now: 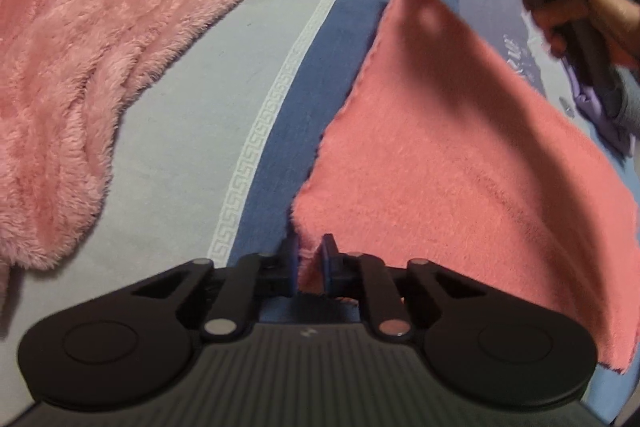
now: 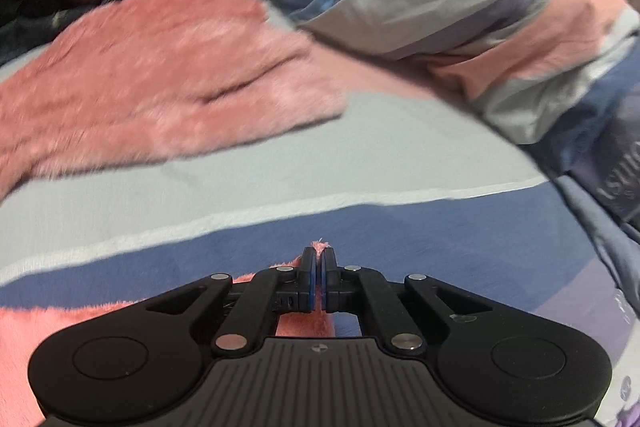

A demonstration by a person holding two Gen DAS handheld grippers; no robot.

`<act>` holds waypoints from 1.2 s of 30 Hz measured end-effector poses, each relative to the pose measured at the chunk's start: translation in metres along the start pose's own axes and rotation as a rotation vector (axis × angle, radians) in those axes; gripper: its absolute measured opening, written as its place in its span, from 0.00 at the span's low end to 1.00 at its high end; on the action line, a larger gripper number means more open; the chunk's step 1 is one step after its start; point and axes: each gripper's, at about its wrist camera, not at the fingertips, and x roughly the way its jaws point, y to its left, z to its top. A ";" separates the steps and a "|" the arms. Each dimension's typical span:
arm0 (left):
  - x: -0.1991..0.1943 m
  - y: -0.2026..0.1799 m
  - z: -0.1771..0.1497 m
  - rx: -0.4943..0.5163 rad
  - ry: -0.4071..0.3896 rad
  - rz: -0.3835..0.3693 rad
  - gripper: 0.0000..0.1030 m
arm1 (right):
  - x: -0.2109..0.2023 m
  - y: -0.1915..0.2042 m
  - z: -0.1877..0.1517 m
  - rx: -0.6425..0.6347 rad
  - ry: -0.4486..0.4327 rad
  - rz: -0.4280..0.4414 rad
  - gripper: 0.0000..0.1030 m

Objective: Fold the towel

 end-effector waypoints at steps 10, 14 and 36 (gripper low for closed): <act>-0.009 -0.006 -0.001 0.032 -0.011 0.050 0.11 | -0.005 -0.014 0.007 0.027 -0.011 -0.044 0.02; -0.011 -0.006 0.000 0.031 -0.028 0.045 0.12 | -0.002 -0.010 0.005 0.041 -0.009 -0.047 0.02; -0.030 0.009 0.007 -0.173 -0.084 0.004 0.02 | -0.016 -0.012 0.010 0.089 -0.058 -0.031 0.02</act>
